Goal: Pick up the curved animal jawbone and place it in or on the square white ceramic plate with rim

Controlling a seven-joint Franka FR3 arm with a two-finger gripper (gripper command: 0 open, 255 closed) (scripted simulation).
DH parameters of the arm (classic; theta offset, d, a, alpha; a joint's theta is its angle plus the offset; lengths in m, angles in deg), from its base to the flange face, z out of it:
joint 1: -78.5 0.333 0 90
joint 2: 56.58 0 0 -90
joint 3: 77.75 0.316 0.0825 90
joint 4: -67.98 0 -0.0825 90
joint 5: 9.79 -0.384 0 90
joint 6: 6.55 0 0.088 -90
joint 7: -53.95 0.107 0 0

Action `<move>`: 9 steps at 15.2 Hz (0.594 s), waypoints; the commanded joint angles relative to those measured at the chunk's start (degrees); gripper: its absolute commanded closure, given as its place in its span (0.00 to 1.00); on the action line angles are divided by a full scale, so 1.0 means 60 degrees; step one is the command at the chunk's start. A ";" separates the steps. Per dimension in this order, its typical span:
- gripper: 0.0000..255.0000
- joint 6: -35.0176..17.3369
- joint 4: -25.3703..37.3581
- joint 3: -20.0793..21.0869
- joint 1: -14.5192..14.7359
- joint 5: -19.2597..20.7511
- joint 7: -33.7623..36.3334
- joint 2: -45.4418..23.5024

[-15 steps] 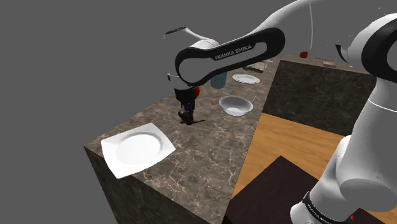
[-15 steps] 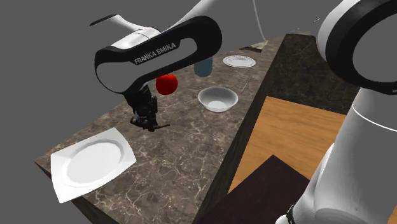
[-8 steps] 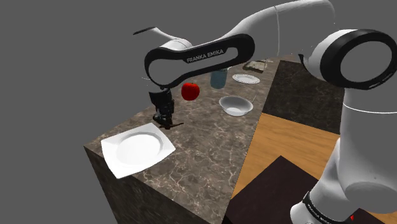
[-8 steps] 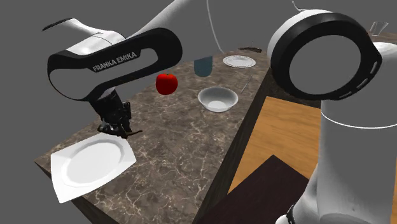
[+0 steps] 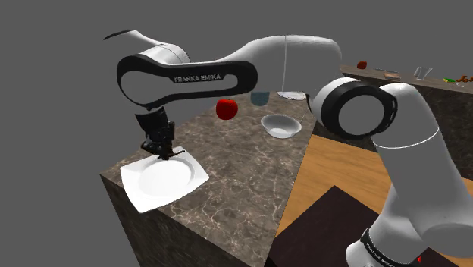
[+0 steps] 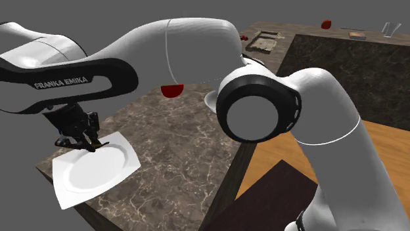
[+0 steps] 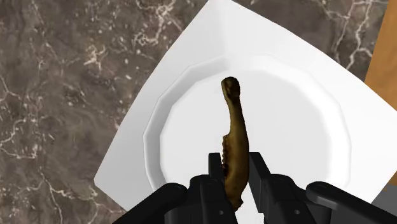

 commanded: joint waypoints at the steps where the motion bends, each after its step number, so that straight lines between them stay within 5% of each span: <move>1: 1.00 0.1360 0.3361 -0.0181 0.0813 0.0263 -0.0064 -0.1958; 9: 1.00 -0.0102 0.1263 -0.0117 0.0467 0.0193 0.0191 -0.1384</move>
